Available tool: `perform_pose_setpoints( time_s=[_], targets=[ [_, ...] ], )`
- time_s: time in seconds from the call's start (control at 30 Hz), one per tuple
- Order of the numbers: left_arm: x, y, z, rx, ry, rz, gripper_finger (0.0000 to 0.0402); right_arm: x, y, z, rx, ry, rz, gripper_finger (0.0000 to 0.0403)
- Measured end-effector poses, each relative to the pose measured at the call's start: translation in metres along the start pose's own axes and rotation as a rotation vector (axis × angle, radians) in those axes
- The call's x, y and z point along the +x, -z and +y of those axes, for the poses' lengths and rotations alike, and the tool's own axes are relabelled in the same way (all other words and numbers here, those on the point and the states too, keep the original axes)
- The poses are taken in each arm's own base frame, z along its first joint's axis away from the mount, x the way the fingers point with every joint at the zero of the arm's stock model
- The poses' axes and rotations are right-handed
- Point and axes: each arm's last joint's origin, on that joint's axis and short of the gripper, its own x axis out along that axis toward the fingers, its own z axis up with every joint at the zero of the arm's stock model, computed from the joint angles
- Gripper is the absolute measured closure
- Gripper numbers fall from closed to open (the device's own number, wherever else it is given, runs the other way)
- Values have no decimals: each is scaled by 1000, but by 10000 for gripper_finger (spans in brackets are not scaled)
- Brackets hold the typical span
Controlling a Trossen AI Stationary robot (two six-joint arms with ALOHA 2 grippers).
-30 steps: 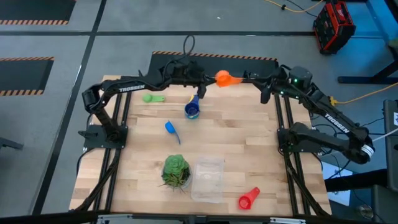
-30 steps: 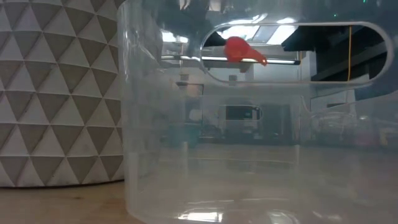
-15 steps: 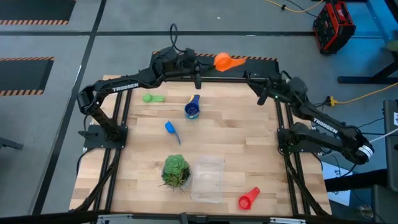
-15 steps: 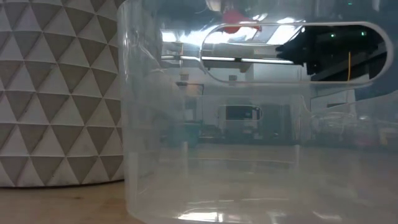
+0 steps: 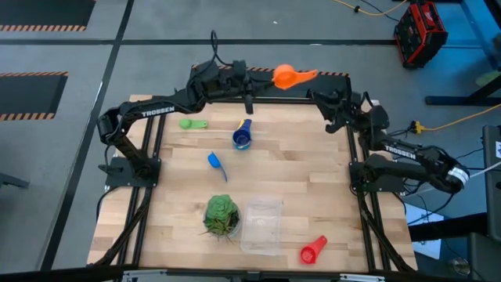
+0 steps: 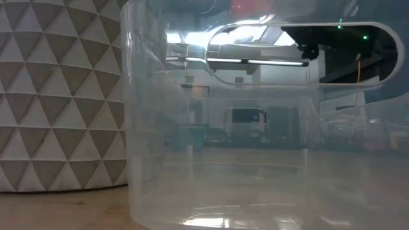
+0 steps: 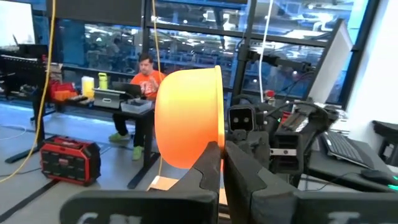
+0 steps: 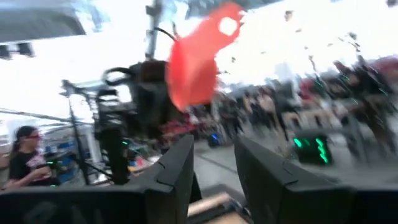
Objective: Nest measuring cups in basket
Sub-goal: Stack the orange measuring cup on top of the dark blue measuring cup
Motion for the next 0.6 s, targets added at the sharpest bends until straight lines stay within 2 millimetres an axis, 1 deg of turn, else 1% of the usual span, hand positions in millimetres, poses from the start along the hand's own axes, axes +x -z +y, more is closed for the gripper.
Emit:
perform_pose_setpoints(
  time_s=[0.1,0.33,0.47,0.6],
  targets=[
    [1,1,-4,22,10,1,402,7,1,5,-40,-56,-40,281],
    [3,-1,-12,29,54,-23,402,25,8,1,-48,-52,-39,281],
    [4,0,-16,26,67,-20,401,37,3,4,-97,-149,-66,281],
    [5,1,-19,24,76,-17,402,45,-4,4,-109,-179,-77,281]
  ],
)
